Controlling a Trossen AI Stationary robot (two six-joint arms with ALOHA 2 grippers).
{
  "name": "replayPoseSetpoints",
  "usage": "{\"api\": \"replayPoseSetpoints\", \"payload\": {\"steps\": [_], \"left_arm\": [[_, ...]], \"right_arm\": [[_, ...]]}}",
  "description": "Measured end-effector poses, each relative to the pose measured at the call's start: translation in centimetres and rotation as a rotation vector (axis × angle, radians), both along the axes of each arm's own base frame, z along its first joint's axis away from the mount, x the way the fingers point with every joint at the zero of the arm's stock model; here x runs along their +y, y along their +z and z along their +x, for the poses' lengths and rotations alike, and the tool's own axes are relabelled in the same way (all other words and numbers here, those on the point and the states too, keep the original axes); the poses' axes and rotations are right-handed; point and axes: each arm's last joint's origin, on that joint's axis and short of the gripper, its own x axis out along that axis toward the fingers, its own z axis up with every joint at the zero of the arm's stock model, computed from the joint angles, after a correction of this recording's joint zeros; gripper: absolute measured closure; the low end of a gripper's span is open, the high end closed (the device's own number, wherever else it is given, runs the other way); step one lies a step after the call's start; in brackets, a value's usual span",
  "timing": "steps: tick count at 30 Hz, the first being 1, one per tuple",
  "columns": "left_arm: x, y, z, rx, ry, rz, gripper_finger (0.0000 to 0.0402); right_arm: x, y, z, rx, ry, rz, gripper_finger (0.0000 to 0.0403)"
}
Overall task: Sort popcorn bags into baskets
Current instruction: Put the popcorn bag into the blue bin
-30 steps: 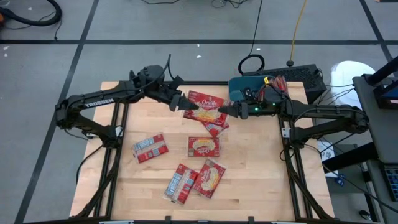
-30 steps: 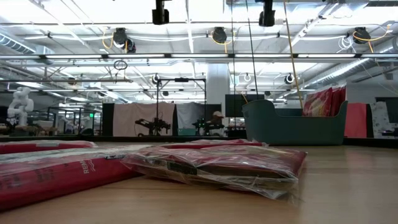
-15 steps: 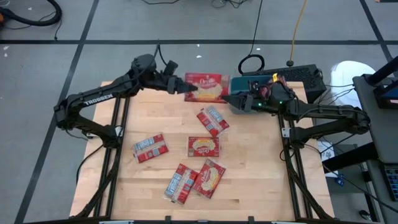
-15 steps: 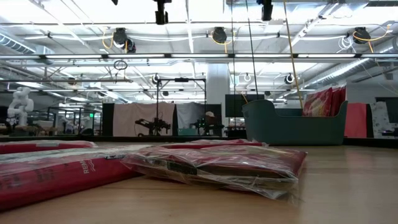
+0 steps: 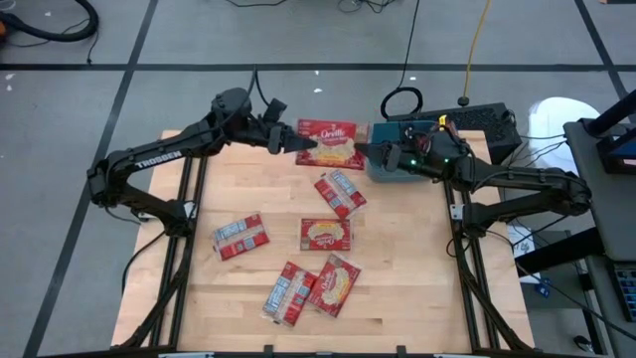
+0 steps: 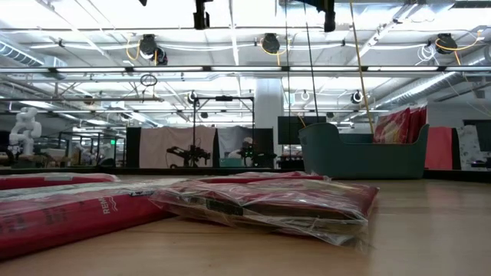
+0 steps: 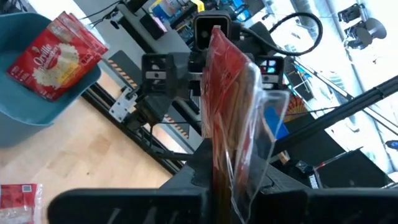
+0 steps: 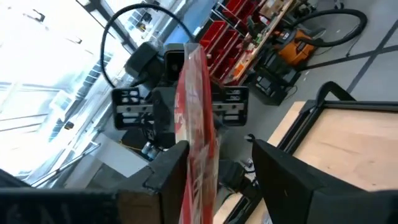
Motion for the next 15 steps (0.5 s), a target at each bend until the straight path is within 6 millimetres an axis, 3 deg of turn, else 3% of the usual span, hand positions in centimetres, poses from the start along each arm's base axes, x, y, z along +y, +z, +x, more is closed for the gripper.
{"api": "replayPoseSetpoints", "payload": {"steps": [8,15], "left_arm": [[0.0,-0.9,0.9,0.032,-0.018,-0.003,0.0363],[0.1,-1.5,1.5,0.045,-0.054,-0.011,0.0369]], "right_arm": [[0.1,-0.4,0.5,0.003,0.079,0.03,0.0251],[0.1,-0.6,0.8,0.015,0.101,0.036,0.0303]]}}
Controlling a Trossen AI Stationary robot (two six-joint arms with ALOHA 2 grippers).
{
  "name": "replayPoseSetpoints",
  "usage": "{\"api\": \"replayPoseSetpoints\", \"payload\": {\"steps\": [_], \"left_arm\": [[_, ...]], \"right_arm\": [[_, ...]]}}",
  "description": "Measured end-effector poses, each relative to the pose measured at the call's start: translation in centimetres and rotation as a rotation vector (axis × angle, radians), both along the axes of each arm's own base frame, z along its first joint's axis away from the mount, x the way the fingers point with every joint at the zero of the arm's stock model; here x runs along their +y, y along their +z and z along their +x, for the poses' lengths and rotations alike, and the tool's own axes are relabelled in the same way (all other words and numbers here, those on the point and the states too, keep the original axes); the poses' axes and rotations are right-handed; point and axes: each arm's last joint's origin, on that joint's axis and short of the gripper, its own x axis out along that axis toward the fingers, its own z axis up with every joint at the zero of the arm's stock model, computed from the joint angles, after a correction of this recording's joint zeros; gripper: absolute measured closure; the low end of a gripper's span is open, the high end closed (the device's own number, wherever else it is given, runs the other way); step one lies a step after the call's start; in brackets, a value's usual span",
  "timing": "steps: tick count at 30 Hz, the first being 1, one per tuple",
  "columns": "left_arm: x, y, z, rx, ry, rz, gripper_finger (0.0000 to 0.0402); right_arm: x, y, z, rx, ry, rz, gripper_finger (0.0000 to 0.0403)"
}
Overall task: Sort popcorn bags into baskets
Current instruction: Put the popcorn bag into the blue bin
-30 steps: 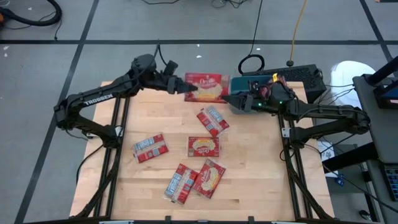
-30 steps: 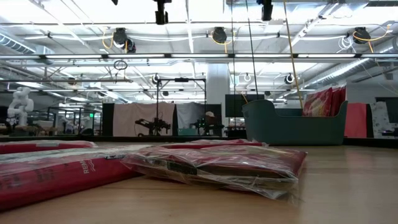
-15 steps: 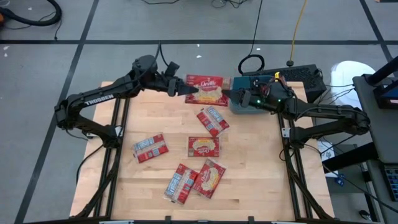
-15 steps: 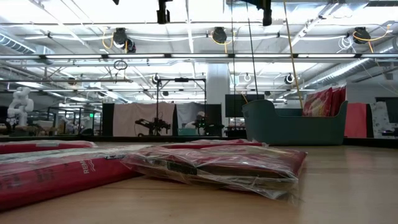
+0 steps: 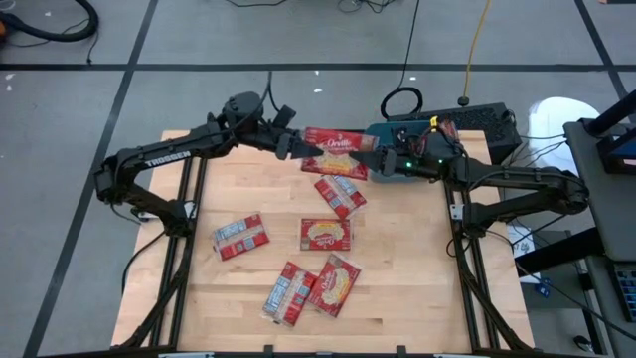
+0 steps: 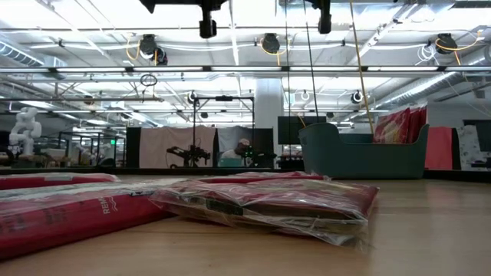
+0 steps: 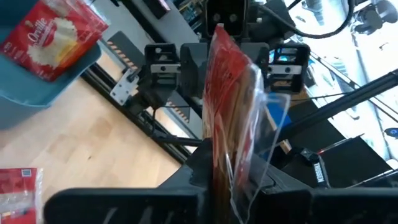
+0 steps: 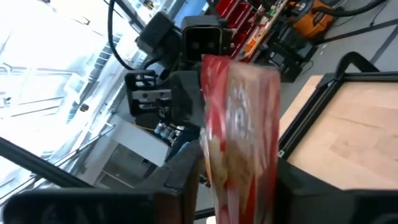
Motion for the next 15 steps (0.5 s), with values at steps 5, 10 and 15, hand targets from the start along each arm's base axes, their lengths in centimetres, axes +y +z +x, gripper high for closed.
{"api": "replayPoseSetpoints", "payload": {"steps": [5,10,15], "left_arm": [[0.11,0.09,-0.14,-0.003,0.005,0.007,0.0358],[0.14,0.09,-0.13,-0.004,0.002,0.0,0.0356],[-0.53,0.16,0.02,-0.008,-0.076,-0.024,0.0307]], "right_arm": [[0.0,-0.05,0.0,0.006,-0.001,-0.003,0.0352],[0.0,-0.08,0.0,0.009,-0.001,-0.003,0.0383],[0.1,0.04,-0.12,0.002,0.016,0.014,0.0387]]}}
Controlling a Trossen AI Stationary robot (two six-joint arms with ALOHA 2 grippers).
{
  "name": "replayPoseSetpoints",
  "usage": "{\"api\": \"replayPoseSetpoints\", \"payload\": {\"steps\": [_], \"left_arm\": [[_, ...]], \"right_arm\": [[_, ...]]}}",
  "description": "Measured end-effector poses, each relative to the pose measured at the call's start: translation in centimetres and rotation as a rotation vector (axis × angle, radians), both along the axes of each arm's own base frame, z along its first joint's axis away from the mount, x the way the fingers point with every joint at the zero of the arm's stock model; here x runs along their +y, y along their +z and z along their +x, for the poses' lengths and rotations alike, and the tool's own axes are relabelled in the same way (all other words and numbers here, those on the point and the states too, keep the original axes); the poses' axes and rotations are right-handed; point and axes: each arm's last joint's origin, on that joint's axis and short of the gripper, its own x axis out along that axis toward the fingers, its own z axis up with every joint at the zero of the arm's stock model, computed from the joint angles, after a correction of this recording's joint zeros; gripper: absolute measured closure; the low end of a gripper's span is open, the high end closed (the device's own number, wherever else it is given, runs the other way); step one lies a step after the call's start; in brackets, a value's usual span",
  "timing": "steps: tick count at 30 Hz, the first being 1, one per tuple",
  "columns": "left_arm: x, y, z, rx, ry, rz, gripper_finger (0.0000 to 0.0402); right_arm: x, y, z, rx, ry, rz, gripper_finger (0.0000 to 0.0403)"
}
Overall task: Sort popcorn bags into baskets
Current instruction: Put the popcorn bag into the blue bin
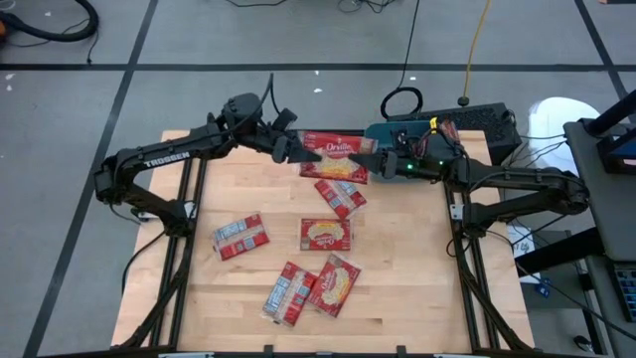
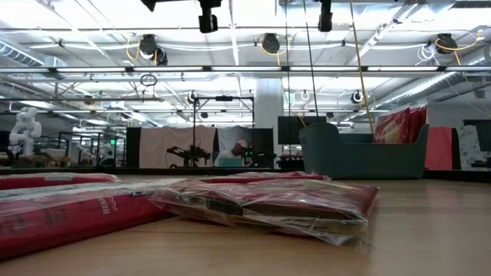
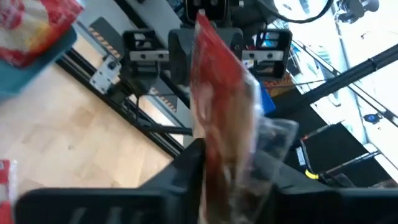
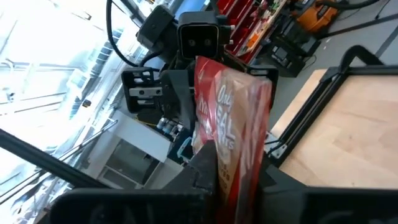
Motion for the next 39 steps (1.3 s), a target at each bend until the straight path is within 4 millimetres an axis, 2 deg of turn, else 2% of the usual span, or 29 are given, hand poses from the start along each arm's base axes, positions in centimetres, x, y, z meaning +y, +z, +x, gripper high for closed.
{"api": "replayPoseSetpoints", "payload": {"steps": [4,8,13,18,25,29,33,39], "left_arm": [[0.0,0.0,0.0,0.014,0.026,-0.025,0.0228],[0.3,0.8,-0.9,-0.008,0.078,-0.018,0.0153],[1.1,1.2,-2.4,0.016,0.162,0.024,0.0105],[2.3,0.9,-4.0,0.087,0.254,0.08,0.0109],[3.4,0.2,-4.7,0.146,0.294,0.076,0.0142],[3.5,0.2,-4.7,0.144,0.306,0.125,0.0159],[3.5,0.2,-4.7,0.144,0.308,0.136,0.017],[3.4,0.2,-4.6,0.145,0.305,0.135,0.0178]], "right_arm": [[0.0,0.2,-0.3,-0.011,-0.003,0.019,0.0388],[0.1,0.7,-1.2,-0.022,0.007,0.072,0.0388],[0.4,1.2,-2.7,-0.017,-0.007,0.13,0.0389],[0.6,2.6,-4.3,0.056,-0.051,0.151,0.0389],[-0.4,7.0,-6.2,0.24,-0.126,0.107,0.0389],[-1.4,9.0,-7.6,0.345,-0.245,0.11,0.0389],[-2.6,9.2,-8.8,0.43,-0.354,0.115,0.0389],[-4.2,8.0,-10.1,0.57,-0.414,0.147,0.0389]]}}
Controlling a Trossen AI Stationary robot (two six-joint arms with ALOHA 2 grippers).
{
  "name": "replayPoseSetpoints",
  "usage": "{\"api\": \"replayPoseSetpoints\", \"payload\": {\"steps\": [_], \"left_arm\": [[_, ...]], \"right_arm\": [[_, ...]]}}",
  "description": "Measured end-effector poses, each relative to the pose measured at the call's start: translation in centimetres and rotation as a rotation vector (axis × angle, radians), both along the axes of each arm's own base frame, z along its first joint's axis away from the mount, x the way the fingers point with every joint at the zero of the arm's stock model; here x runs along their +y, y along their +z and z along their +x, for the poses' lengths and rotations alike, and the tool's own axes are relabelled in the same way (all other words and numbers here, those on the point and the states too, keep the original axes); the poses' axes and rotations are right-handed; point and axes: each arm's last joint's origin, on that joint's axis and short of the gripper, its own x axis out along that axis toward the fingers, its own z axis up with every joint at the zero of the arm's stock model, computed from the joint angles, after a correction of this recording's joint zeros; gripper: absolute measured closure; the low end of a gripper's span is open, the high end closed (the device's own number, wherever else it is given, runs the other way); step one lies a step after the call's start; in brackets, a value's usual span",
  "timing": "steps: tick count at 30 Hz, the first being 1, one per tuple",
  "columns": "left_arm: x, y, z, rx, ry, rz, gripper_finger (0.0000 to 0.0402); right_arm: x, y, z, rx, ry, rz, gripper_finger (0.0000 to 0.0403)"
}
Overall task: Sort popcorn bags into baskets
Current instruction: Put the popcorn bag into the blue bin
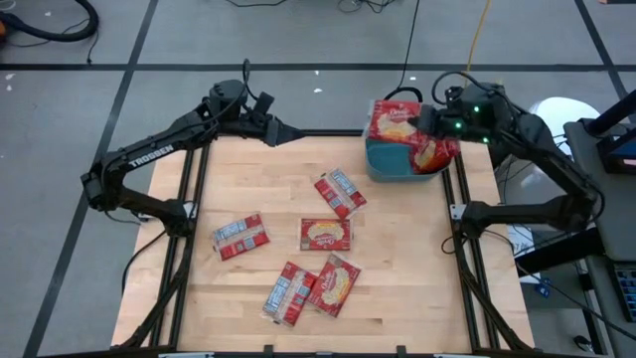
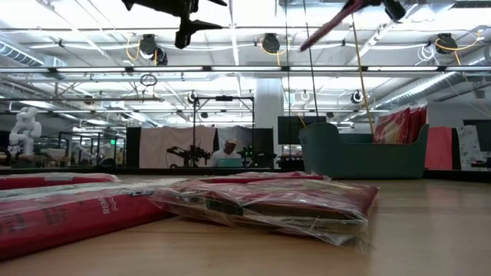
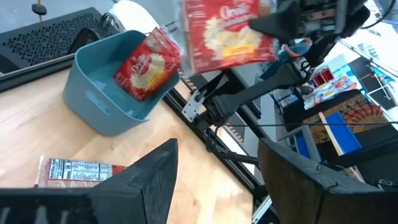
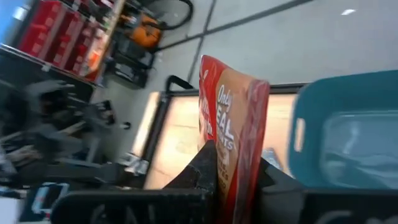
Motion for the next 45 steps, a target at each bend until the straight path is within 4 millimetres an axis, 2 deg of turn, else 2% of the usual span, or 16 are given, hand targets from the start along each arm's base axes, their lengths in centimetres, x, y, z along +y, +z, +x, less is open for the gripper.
{"api": "replayPoseSetpoints", "payload": {"steps": [8,18,23,27,33,40,45], "left_arm": [[-0.1,0.0,0.1,0.0,-0.003,-0.007,0.0178],[-0.1,0.0,0.1,0.001,-0.007,0.01,0.0178],[-0.1,0.0,0.1,0.002,-0.01,0.019,0.0178],[-0.1,0.0,0.1,0.002,-0.013,0.033,0.0178],[0.0,0.0,0.1,0.009,0.018,0.051,0.0178],[0.0,0.0,0.1,0.009,0.024,0.053,0.0178],[0.0,0.0,0.1,0.009,0.024,0.053,0.0178]], "right_arm": [[-3.4,-0.4,-0.2,0.067,0.034,0.053,0.0389],[-8.6,0.7,0.7,0.323,0.104,0.088,0.0389],[-10.3,0.4,0.5,0.507,0.133,0.158,0.0389],[-11.1,-0.5,0.4,0.652,0.157,0.221,0.0389],[-11.9,-1.7,0.5,0.724,0.164,0.234,0.0389],[-12.3,-4.7,0.8,0.794,0.209,0.327,0.0387],[-12.5,-7.0,0.8,0.87,0.21,0.39,0.0366]]}}
